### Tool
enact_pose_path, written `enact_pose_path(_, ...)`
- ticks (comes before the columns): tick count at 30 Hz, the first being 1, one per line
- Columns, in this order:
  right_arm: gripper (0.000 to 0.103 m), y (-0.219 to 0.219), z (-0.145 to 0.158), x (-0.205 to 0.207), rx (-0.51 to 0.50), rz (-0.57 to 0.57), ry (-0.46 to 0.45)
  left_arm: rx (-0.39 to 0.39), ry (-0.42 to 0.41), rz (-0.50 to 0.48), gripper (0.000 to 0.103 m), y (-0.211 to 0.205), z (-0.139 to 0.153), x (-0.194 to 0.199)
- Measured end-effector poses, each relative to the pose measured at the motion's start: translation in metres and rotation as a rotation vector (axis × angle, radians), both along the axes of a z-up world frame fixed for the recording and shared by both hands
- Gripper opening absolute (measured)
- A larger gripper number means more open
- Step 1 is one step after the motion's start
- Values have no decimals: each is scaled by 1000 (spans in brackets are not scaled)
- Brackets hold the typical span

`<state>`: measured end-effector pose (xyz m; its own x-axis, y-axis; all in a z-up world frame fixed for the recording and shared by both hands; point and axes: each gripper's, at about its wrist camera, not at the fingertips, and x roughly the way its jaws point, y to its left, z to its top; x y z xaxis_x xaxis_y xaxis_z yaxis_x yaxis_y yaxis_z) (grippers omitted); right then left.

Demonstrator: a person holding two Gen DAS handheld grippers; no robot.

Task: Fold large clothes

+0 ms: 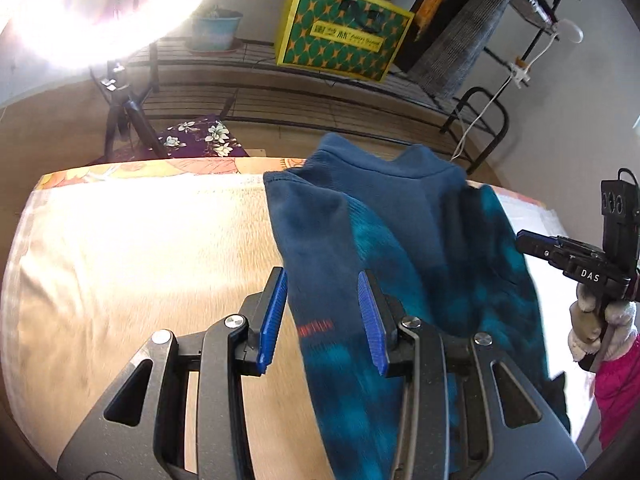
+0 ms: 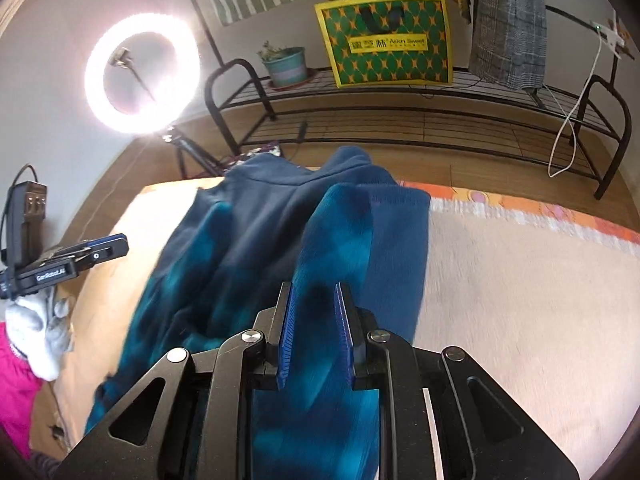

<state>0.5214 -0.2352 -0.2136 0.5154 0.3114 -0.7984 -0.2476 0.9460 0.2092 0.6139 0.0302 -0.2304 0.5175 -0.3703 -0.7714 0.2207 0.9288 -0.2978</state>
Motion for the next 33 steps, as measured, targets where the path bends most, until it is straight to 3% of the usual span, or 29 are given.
enact_pose_path(9,18,4,-47,37,-35,11,55,47,31,2,37,-16,-46,42)
enact_pose_path(14,18,-13,-35,39,28,52,57,29,-4,4,39,-8,-38,43)
enact_pose_path(16,18,-26,-21,37,77,69,14,18,-29,31,61,1,-33,47)
enact_pose_path(17,22,-37,-14,38,85,51,-19,18,-42,50,63,5,-31,50)
enact_pose_path(18,33,-46,-10,40,84,23,-38,19,-44,65,63,9,-31,55)
enact_pose_path(20,45,-62,-10,46,85,-31,-47,-11,-13,74,63,12,-36,67)
enact_pose_path(25,45,-86,-29,69,135,-79,29,-40,17,77,63,4,-47,91)
enact_pose_path(31,45,-82,-46,86,162,-85,46,32,-27,59,63,-18,-49,100)
enact_pose_path(32,46,-78,-47,88,158,-80,35,40,-32,55,61,-21,-50,101)
enact_pose_path(33,46,-73,-47,89,153,-69,30,48,-37,48,52,-24,-50,101)
